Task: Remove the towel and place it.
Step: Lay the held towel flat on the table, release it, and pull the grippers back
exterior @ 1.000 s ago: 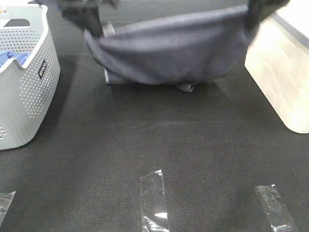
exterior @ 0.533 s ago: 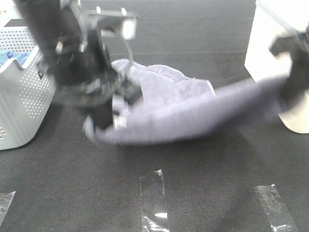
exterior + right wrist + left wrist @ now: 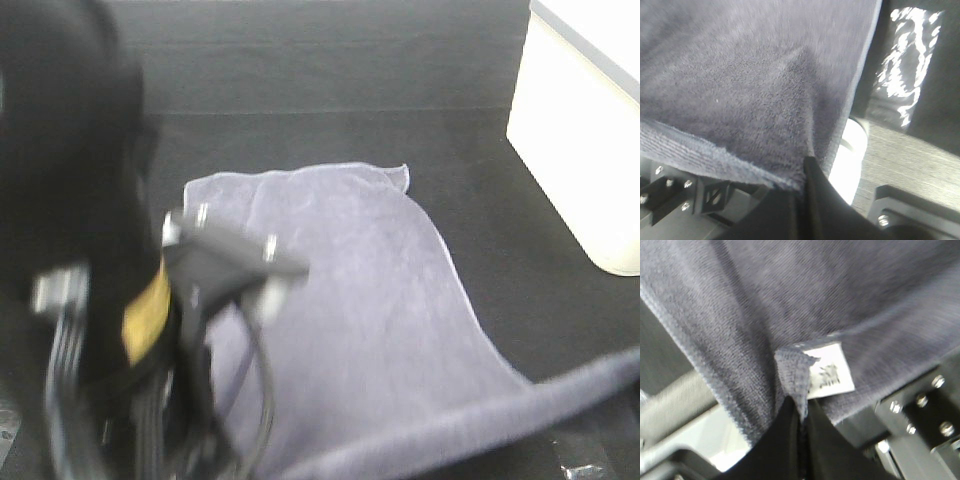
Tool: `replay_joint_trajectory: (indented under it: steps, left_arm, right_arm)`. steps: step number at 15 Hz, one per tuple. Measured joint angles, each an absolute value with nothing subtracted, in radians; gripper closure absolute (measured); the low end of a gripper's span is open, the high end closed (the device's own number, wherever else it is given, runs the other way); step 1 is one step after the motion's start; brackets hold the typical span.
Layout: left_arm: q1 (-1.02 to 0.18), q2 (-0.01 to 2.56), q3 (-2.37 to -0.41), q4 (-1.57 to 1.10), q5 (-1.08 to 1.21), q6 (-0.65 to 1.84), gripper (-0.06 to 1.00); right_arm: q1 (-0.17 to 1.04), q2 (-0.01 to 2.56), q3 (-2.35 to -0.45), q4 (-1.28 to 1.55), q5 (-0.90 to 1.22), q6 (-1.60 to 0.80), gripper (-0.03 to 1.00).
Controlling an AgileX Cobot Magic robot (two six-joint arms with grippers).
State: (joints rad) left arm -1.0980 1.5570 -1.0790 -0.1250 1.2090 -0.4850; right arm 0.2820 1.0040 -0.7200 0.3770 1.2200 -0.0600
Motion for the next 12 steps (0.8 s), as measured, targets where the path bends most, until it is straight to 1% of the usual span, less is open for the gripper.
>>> replay_joint_trajectory:
  steps: [2,6,7,8,10,11,12]
  left_arm:
    - [-1.123,1.557,-1.032,-0.127,1.200,-0.587,0.94]
    - [-1.124,1.557,-1.024,-0.127,1.197,-0.659,0.94]
    - [-1.124,1.557,-1.024,-0.127,1.198,-0.673,0.88]
    - [-1.124,1.557,-1.024,-0.127,1.201,-0.679,0.78]
    - [-1.124,1.557,-1.020,-0.127,1.208,-0.689,0.46]
    - [-1.124,1.557,-1.020,-0.127,1.209,-0.689,0.33]
    - [-1.124,1.557,-1.020,-0.125,1.209,-0.689,0.27]
  right_arm:
    - [0.282,0.945,-0.668,0.392,1.220,-0.056,0.97]
    - [0.282,0.922,-0.619,0.399,1.220,-0.042,0.97]
    - [0.282,0.922,-0.615,0.397,1.220,-0.042,0.91]
    - [0.282,0.922,-0.613,0.391,1.220,-0.042,0.81]
    - [0.282,0.922,-0.613,0.387,1.220,-0.042,0.49]
    - [0.282,0.922,-0.613,0.387,1.220,-0.041,0.36]
    - [0.282,0.922,-0.613,0.386,1.220,-0.041,0.27]
